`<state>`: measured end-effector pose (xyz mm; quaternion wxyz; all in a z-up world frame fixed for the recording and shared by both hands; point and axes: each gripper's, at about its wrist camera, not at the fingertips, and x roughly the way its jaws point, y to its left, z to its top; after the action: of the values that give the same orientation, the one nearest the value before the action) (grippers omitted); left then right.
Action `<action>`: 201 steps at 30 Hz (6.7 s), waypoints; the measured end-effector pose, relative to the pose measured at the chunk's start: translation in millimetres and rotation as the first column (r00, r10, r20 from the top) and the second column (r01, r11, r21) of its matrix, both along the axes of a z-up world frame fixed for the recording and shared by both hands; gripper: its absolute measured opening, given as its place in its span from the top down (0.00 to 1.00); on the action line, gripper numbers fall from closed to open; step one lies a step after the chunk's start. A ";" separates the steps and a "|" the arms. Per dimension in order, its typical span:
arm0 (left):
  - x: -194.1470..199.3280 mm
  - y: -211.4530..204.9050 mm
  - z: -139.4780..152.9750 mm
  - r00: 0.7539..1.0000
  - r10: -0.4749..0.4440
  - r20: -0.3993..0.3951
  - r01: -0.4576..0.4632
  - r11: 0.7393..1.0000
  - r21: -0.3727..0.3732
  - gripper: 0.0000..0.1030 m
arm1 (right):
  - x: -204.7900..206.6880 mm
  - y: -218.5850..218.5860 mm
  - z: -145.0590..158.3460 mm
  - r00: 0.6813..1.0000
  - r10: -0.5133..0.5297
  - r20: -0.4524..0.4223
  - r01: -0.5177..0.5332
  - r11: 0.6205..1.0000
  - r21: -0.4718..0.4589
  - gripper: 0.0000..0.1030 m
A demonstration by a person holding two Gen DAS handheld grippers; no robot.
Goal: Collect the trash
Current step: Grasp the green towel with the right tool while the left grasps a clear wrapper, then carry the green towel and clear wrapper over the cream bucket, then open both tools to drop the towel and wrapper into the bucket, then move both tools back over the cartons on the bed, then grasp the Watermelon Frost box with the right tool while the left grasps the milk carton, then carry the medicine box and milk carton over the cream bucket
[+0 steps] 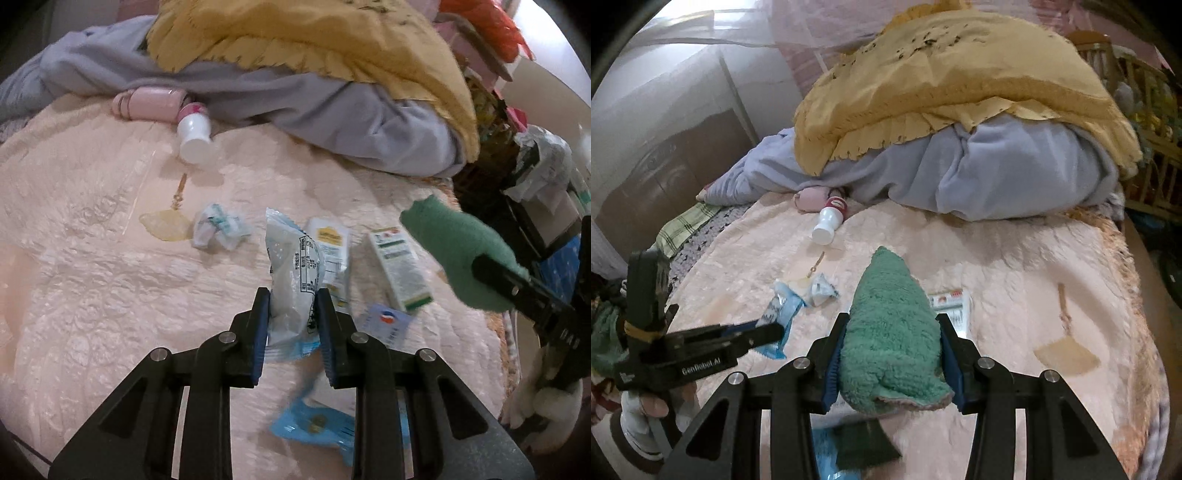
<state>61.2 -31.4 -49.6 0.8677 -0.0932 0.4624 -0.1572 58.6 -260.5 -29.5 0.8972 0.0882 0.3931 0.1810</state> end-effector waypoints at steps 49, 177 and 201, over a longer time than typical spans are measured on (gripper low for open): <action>-110.2 -353.6 29.0 0.824 -0.561 0.080 0.557 0.828 0.068 0.78 | -211.7 -296.4 -5.5 0.815 -0.580 -0.022 0.579 0.815 -0.012 0.57; 3.7 -67.7 3.8 0.998 -0.058 0.039 0.050 0.984 0.173 0.49 | -28.8 -47.6 -37.8 0.990 -0.110 -0.083 0.102 0.990 -0.098 0.48; -66.7 -129.2 30.9 0.979 -0.173 0.112 0.151 0.972 0.182 0.49 | -104.0 -86.0 -11.3 0.982 -0.186 -0.039 0.183 0.980 -0.082 0.47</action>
<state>-5.5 -160.6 -18.7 0.8844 0.0305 0.4240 -0.1926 -45.3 -346.6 -40.8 0.9034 0.0936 0.4109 0.0794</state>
